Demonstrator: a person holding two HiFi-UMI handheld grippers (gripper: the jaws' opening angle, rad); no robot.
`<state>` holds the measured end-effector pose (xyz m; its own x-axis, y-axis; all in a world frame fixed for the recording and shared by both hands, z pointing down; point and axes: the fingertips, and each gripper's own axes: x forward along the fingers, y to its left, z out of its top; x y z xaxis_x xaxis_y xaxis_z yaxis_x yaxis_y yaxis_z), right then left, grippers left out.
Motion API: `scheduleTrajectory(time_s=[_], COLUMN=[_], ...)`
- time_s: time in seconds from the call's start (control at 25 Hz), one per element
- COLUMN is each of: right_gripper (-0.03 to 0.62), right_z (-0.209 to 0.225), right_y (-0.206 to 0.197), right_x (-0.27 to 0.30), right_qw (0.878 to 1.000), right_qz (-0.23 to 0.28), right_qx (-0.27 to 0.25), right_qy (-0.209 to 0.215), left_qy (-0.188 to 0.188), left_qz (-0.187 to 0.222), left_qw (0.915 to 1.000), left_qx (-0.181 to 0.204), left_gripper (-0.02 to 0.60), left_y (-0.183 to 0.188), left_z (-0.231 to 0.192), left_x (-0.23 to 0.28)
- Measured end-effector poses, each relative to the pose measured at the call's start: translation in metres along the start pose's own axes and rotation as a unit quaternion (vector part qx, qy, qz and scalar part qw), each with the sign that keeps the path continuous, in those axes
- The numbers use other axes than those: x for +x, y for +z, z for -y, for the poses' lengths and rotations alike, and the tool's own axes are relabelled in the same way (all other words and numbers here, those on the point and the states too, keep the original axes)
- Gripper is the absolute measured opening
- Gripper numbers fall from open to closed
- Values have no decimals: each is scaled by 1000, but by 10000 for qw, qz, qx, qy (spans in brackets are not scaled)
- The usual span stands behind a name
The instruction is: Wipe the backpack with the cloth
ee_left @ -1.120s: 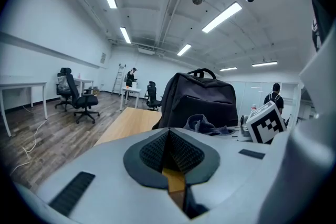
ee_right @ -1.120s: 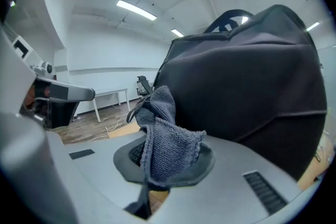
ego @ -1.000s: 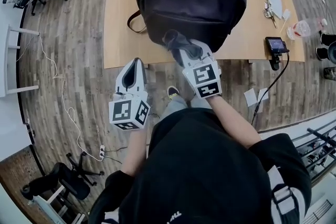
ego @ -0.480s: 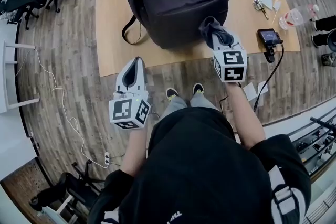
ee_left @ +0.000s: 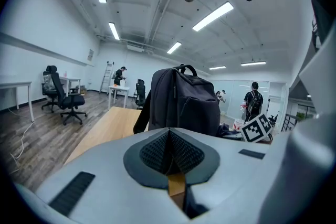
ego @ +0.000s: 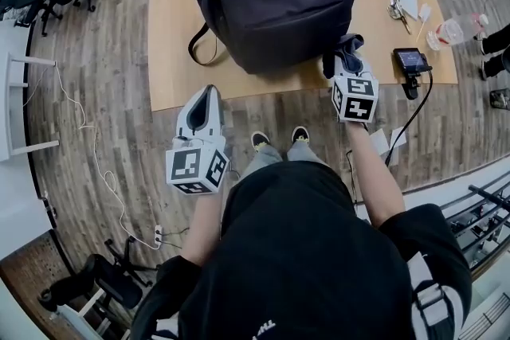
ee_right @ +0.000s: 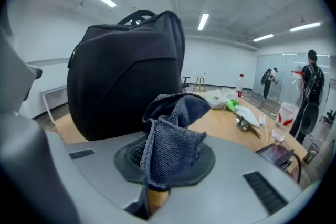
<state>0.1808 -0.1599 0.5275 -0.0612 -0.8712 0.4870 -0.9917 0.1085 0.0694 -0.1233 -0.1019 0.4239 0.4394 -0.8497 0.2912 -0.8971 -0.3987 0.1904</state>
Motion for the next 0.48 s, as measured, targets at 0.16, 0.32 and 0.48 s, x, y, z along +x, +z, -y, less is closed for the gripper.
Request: scheduleTrajectory(time_s=[0.16,0.32,0.48], right_gripper=[40,41,40], right_z=[-29,-67,-116], right_y=[-34,-61,-82], right_x=[15,26,40], right_qw=[9987,9958,9917], right_qz=[-115,-325,-695], right_qx=[300,140,-184], right_qy=[383,838,1064], left_qy=[184,442,730], left_qz=[-22,-22,-9], left_qw=[9998,9990,9973], left_qx=[13,-12,-84], left_gripper=[17,17,17], left_y=[-2,-4,-7], left_z=[-4,-18,-36], left_x=[-4,-19,-39])
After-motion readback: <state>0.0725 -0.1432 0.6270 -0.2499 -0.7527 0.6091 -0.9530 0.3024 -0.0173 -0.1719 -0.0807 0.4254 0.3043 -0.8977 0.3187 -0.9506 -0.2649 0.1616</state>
